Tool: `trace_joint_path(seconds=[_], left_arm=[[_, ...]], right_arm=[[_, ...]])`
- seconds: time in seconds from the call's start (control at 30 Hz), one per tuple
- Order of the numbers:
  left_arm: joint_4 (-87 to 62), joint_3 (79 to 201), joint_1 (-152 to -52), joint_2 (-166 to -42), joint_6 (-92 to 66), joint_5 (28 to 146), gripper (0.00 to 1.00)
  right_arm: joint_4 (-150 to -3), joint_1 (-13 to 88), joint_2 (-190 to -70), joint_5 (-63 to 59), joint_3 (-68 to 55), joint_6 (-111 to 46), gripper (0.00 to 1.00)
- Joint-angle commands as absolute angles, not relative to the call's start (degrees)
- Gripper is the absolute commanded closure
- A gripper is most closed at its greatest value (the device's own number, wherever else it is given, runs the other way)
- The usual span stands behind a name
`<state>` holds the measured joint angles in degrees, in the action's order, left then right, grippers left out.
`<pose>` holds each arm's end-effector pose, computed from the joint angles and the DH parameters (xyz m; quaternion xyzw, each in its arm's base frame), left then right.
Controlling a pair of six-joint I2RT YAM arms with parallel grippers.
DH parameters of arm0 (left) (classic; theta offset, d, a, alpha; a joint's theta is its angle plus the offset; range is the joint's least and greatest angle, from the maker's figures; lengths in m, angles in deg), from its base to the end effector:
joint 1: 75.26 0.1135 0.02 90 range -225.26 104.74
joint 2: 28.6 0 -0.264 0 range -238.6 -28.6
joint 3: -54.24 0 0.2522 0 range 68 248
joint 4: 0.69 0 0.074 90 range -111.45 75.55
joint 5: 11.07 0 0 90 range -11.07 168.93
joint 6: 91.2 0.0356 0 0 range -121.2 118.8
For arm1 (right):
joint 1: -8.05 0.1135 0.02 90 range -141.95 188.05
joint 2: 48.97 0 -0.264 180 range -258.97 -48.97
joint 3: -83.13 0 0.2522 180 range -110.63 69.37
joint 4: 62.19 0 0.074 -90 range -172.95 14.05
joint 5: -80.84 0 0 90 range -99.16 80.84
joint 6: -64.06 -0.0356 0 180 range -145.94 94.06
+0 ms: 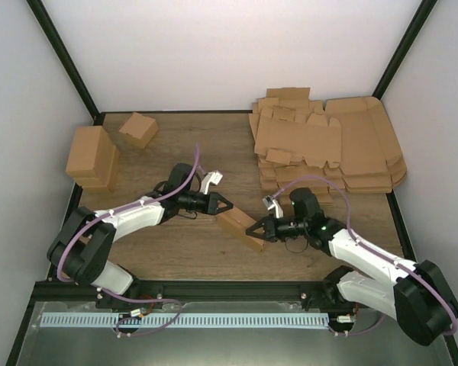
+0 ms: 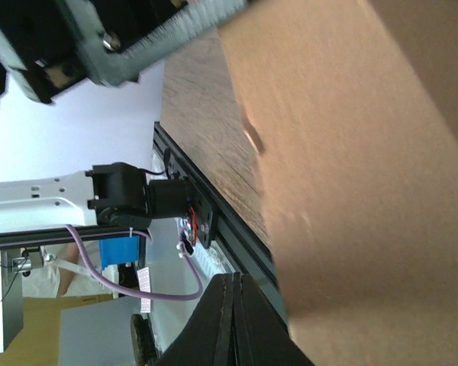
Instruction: Fold the paper box
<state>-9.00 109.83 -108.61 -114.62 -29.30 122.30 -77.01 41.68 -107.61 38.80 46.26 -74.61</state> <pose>0.2347 -0.1837 0.1866 0.1980 0.8296 -0.4917 0.1753 0.1480 0.1302 0.1871 -0.0743 0.8331 0.5436 0.0703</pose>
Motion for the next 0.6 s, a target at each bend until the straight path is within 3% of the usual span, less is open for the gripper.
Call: trace_joint_path(seconds=[0.0, 0.13, 0.57], left_arm=[[-13.22, 108.47, -108.66, -114.89, -27.33, 120.85, 0.96], [-14.47, 109.36, -108.66, -115.06, -26.6, 120.85, 0.96], [-13.9, 108.92, -108.66, -117.18, -26.27, 120.98, 0.96]], right_arm=[[-83.78, 39.48, -105.9, 39.67, 39.76, -72.01, 0.99], [-84.02, 37.58, -107.6, 40.89, 38.95, -70.42, 0.99], [-68.97, 37.49, -112.62, 42.41, 53.72, -73.0, 0.99]])
